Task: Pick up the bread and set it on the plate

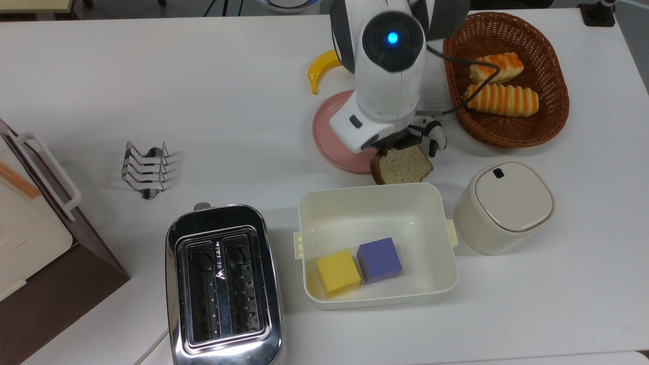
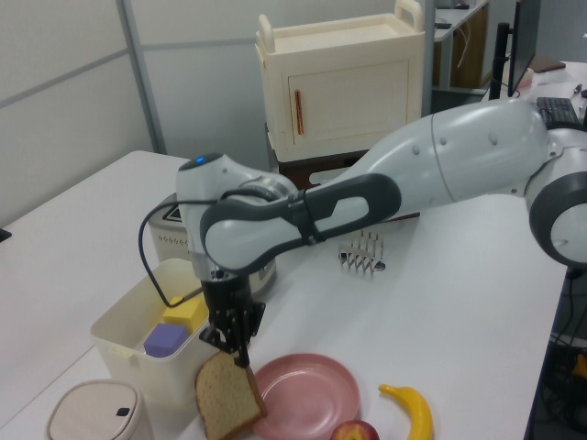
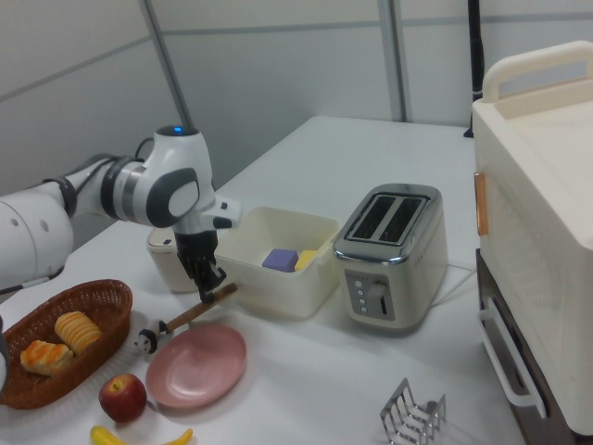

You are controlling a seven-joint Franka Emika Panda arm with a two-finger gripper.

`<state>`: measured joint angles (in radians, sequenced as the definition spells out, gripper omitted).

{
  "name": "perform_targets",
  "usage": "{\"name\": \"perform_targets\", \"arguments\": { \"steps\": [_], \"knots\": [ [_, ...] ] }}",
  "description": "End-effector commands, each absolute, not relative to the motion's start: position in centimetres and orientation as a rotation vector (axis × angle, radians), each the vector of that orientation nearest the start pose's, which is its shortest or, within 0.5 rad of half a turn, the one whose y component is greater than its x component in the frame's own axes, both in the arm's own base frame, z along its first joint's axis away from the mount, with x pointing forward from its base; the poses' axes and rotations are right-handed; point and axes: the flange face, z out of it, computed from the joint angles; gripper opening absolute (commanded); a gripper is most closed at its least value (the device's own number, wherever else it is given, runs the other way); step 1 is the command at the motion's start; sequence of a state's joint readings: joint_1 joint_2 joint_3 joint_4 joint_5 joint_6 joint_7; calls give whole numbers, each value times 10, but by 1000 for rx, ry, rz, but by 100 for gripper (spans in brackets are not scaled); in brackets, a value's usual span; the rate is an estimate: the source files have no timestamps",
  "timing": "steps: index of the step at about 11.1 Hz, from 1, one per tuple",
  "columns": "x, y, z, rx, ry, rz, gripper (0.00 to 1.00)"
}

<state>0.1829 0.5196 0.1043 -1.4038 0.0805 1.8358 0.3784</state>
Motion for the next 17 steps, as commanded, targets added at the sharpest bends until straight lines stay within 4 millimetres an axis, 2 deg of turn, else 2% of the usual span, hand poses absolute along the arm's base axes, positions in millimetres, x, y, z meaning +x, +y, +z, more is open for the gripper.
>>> {"name": "perform_targets", "arguments": {
  "steps": [1, 3, 5, 8, 9, 10, 11, 12, 14, 15, 16, 17],
  "knots": [
    [651, 179, 450, -3028, 209, 193, 0],
    [641, 167, 464, -3036, 169, 259, 0],
    [630, 165, 476, -3037, 112, 322, 0],
    [618, 157, 475, -3043, 18, 456, 0],
    [615, 150, 480, -3049, -20, 465, 0],
    [614, 144, 479, -3048, -81, 490, 6],
    [614, 142, 478, -3046, -101, 498, 46],
    [615, 137, 477, -3044, -91, 498, 61],
    [620, 122, 476, -3050, -63, 488, 75],
    [620, 120, 476, -3065, -65, 486, 77],
    [621, 116, 477, -3071, -65, 480, 83],
    [624, 102, 479, -3071, -35, 472, 96]
  ]
}}
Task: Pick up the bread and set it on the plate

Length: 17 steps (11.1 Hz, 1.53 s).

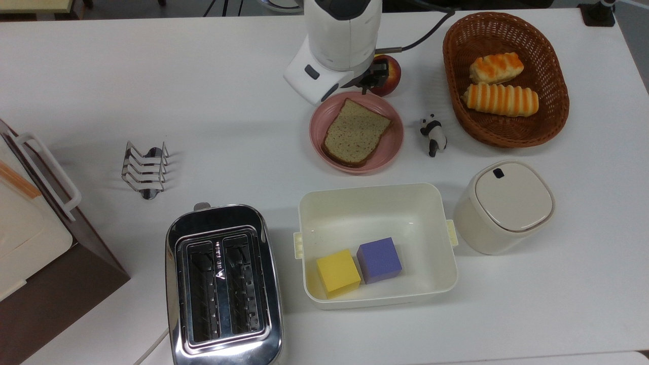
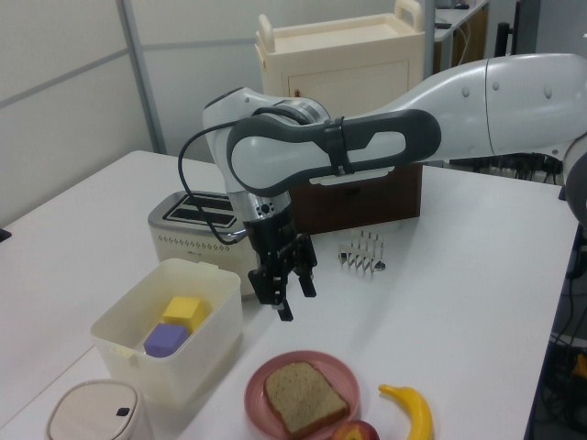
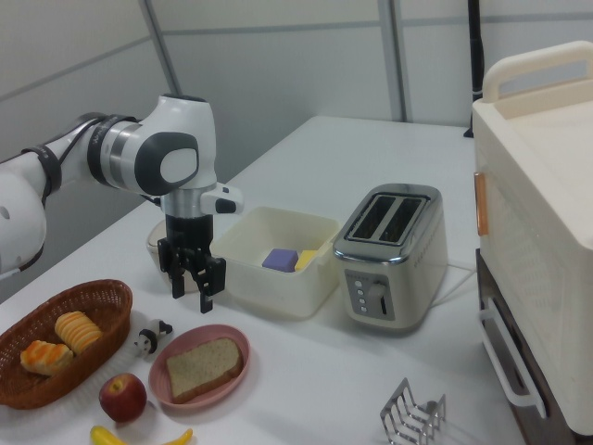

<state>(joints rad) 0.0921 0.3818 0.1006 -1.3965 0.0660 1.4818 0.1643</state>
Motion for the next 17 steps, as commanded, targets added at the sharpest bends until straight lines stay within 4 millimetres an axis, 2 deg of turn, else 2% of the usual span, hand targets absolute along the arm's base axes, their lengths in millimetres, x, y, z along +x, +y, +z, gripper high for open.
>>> {"name": "perform_targets", "arguments": {
  "steps": [1, 3, 4, 7, 10, 11, 13, 14, 17],
  "knots": [
    [630, 89, 496, -3075, -8, 414, 100],
    [637, 56, 520, -3100, -1, 326, 100],
    [639, 43, 525, -3113, -1, 307, 100],
    [643, 29, 531, -3216, -1, 263, 100],
    [659, -23, 531, -3226, 97, 88, 100],
    [658, -34, 535, -3228, 87, 75, 100],
    [655, -41, 541, -3228, 27, 72, 100],
    [651, -41, 552, -3228, 53, 47, 100],
    [641, -62, 565, -3233, 108, 57, 100]
  ]
}}
